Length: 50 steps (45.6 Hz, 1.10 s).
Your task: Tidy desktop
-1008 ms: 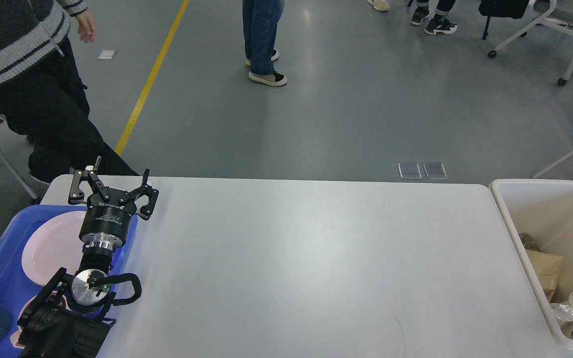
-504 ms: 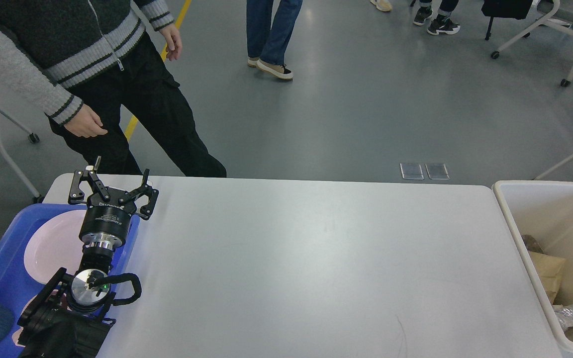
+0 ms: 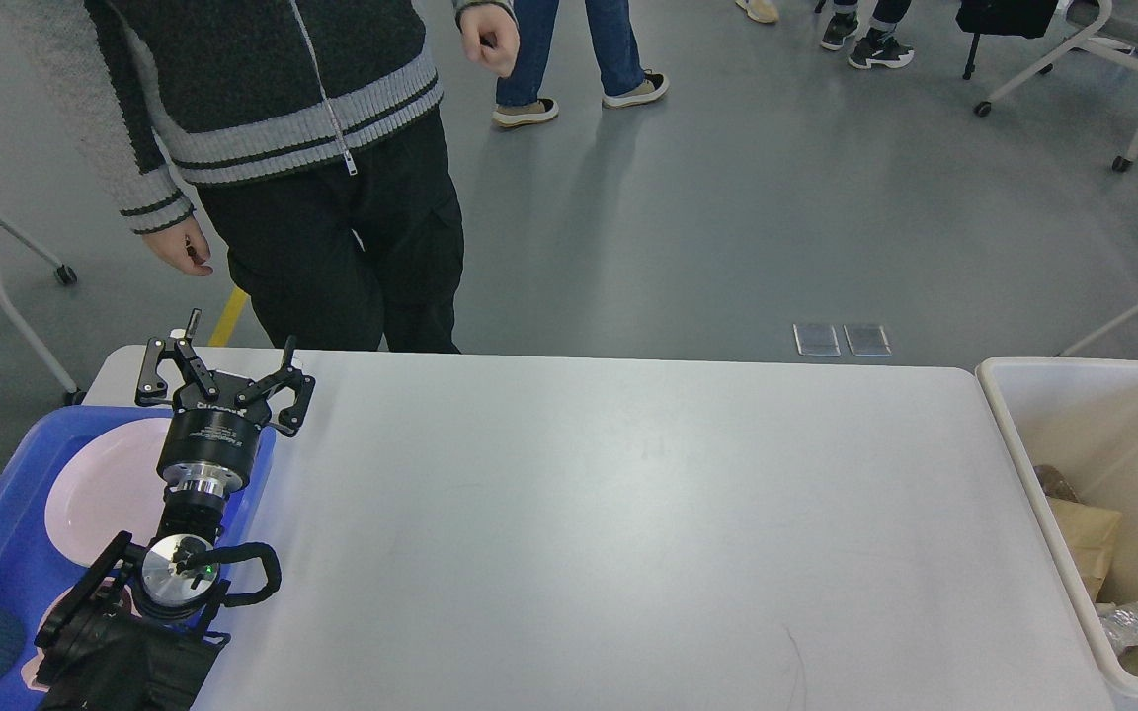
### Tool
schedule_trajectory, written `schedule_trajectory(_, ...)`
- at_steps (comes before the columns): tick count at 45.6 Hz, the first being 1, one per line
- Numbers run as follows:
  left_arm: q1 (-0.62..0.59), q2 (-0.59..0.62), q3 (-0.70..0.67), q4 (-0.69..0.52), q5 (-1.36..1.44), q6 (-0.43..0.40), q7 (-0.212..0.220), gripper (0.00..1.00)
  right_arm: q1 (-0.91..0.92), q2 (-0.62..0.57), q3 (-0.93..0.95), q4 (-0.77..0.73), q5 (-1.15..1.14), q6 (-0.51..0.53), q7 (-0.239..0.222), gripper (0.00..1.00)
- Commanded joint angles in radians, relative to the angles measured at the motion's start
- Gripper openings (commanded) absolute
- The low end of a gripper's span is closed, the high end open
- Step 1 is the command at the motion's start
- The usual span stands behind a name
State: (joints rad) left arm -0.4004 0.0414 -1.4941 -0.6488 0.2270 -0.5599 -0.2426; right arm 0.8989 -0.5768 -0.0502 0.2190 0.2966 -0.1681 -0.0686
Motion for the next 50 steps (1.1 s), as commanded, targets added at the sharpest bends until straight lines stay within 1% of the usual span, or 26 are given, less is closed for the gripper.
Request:
schedule_trajectory(1,0.0,0.0,0.0,0.0,0.0,0.0,0.0,0.96,-0.003,-0.02,0.45,0.141,-0.004,0.004,0.006,1.0)
schedule_trajectory(5,0.0,0.0,0.0,0.0,0.0,0.0,0.0,0.96,-0.061,-0.02,0.803,0.235,-0.004,0.006,0.006,1.0)
schedule_trajectory(6,0.0,0.0,0.0,0.0,0.0,0.0,-0.001,0.96,-0.102,-0.018,0.931,0.313,-0.004,0.006,0.006,1.0)
schedule_trajectory(8,0.0,0.0,0.0,0.0,0.0,0.0,0.0,0.96,-0.159,-0.012,1.039,0.39,-0.004,0.01,0.006,1.0)
schedule_trajectory(11,0.0,0.0,0.0,0.0,0.0,0.0,0.0,0.96,-0.244,-0.009,1.122,0.506,-0.007,0.062,0.007,1.0)
schedule_trajectory(15,0.0,0.0,0.0,0.0,0.0,0.0,0.0,0.96,-0.311,-0.008,1.145,0.608,-0.045,0.208,0.021,1.0)
schedule_trajectory(17,0.0,0.0,0.0,0.0,0.0,0.0,0.0,0.96,-0.328,0.0,1.149,0.629,-0.082,0.252,0.058,1.0)
schedule_trajectory(19,0.0,0.0,0.0,0.0,0.0,0.0,0.0,0.96,-0.348,0.027,1.149,0.634,-0.141,0.266,0.116,1.0)
schedule_trajectory(22,0.0,0.0,0.0,0.0,0.0,0.0,0.0,0.96,-0.365,0.081,1.15,0.639,-0.269,0.262,0.232,1.0)
schedule_trajectory(23,0.0,0.0,0.0,0.0,0.0,0.0,0.0,0.96,-0.379,0.118,1.159,0.639,-0.384,0.254,0.322,1.0)
schedule_trajectory(24,0.0,0.0,0.0,0.0,0.0,0.0,0.0,0.96,-0.388,0.132,1.164,0.64,-0.417,0.249,0.351,1.0)
schedule_trajectory(26,0.0,0.0,0.0,0.0,0.0,0.0,0.0,0.96,-0.411,0.159,1.179,0.645,-0.474,0.224,0.386,1.0)
schedule_trajectory(28,0.0,0.0,0.0,0.0,0.0,0.0,0.0,0.96,-0.431,0.192,1.204,0.655,-0.491,0.185,0.409,1.0)
schedule_trajectory(31,0.0,0.0,0.0,0.0,0.0,0.0,0.0,0.96,-0.457,0.235,1.242,0.677,-0.504,0.148,0.426,1.0)
schedule_trajectory(36,0.0,0.0,0.0,0.0,0.0,0.0,0.0,0.96,-0.521,0.25,1.256,0.715,-0.504,0.147,0.474,1.0)
schedule_trajectory(44,0.0,0.0,0.0,0.0,0.0,0.0,0.0,0.96,-0.58,0.25,1.254,0.724,-0.502,0.19,0.503,1.0)
schedule_trajectory(50,0.0,0.0,0.0,0.0,0.0,0.0,0.0,0.96,-0.607,0.249,1.257,0.723,-0.501,0.269,0.507,1.0)
